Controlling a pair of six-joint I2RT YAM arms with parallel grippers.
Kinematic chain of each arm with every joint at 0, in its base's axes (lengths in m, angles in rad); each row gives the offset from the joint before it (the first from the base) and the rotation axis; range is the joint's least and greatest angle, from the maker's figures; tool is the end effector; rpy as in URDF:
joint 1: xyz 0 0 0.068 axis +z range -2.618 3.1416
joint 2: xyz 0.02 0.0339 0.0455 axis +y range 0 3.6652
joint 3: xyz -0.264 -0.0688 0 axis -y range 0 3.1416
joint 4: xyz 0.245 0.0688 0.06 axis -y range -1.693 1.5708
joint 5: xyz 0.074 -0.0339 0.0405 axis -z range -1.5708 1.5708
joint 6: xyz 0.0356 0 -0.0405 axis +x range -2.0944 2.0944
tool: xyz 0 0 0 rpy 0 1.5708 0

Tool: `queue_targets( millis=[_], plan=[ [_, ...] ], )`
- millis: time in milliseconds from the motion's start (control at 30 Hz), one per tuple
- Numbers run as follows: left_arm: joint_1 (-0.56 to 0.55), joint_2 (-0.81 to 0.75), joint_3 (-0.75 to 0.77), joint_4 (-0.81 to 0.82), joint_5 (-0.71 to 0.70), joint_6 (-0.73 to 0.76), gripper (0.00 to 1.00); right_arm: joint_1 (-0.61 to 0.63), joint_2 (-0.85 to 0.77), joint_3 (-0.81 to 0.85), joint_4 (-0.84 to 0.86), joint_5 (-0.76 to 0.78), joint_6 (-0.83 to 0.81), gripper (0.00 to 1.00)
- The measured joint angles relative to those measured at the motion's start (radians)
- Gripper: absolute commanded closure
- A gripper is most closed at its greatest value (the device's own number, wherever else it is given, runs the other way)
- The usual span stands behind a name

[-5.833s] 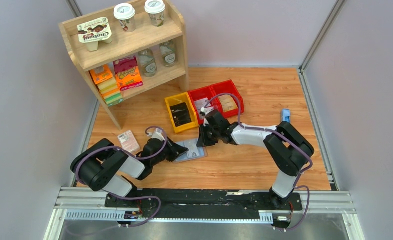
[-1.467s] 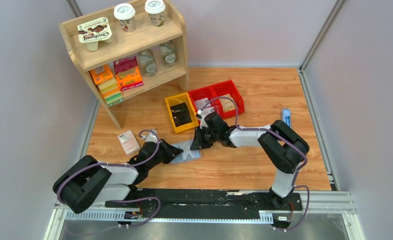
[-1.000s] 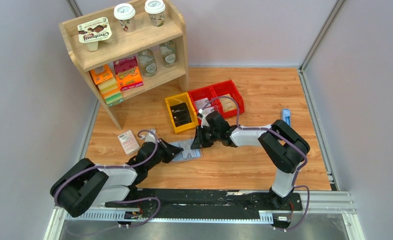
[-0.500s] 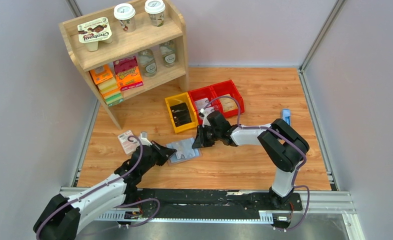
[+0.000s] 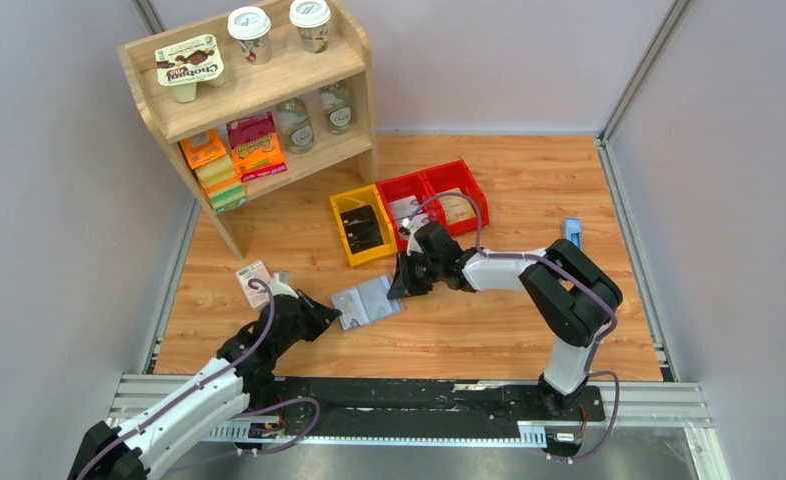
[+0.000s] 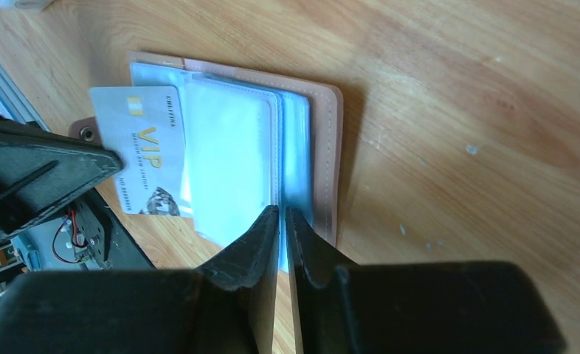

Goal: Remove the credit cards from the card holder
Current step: Place the credit card in the storage box.

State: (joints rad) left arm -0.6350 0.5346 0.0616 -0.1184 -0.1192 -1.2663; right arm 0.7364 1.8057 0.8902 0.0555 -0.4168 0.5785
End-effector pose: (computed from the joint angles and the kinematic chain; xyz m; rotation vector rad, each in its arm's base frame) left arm 0.1064 -0.0731 0.1288 -0.7904 2.1828 -0.9260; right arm 0.2480 0.2443 0.1318 -0.4138 2.6093 1.0382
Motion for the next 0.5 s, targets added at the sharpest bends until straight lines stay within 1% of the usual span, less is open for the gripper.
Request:
queue_targets(
  millis=[167,267,367,400,500],
  plan=[
    [0.0,-0.074,0.074,-0.109,-0.013,0.052,1.0,0.0,-0.038,0.001,-0.077,0.036,0.0,0.8],
    [0.0,-0.126,0.121,-0.153,-0.023,0.073,1.0,0.0,-0.071,0.001,-0.123,0.058,0.002,0.75],
    [0.0,-0.172,0.147,-0.151,-0.032,0.079,1.0,0.0,-0.133,0.001,-0.156,0.083,0.021,0.62],
    [0.0,-0.186,0.151,-0.145,-0.034,0.079,1.0,0.0,-0.163,0.001,-0.163,0.092,0.031,0.59],
    [0.0,-0.202,0.151,-0.097,-0.043,0.074,1.0,0.0,-0.253,0.001,-0.164,0.114,0.074,0.46]
  ],
)
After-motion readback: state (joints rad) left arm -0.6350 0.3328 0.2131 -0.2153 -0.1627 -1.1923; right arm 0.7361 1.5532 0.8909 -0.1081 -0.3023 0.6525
